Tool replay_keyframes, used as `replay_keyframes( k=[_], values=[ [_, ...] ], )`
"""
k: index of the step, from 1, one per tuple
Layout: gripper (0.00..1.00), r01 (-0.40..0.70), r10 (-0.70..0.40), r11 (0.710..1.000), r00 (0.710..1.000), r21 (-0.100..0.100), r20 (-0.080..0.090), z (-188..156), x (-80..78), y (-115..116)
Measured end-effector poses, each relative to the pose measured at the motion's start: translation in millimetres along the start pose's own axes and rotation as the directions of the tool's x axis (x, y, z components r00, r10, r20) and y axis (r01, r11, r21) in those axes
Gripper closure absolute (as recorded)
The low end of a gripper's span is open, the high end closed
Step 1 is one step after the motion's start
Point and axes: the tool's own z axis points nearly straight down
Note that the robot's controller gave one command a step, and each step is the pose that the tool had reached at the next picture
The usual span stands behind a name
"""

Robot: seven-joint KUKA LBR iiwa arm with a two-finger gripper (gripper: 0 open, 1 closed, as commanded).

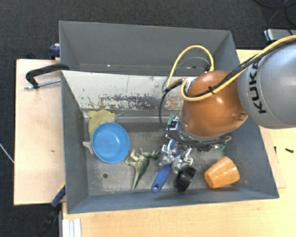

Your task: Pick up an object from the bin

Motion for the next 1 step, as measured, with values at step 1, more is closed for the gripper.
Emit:
replay_keyframes(
  k=[1],
  values=[
    [1.00,-0.002,0.002,1.000,1.000,-0.002,-0.002,-14.4,-1.8,-0.3]
  ],
)
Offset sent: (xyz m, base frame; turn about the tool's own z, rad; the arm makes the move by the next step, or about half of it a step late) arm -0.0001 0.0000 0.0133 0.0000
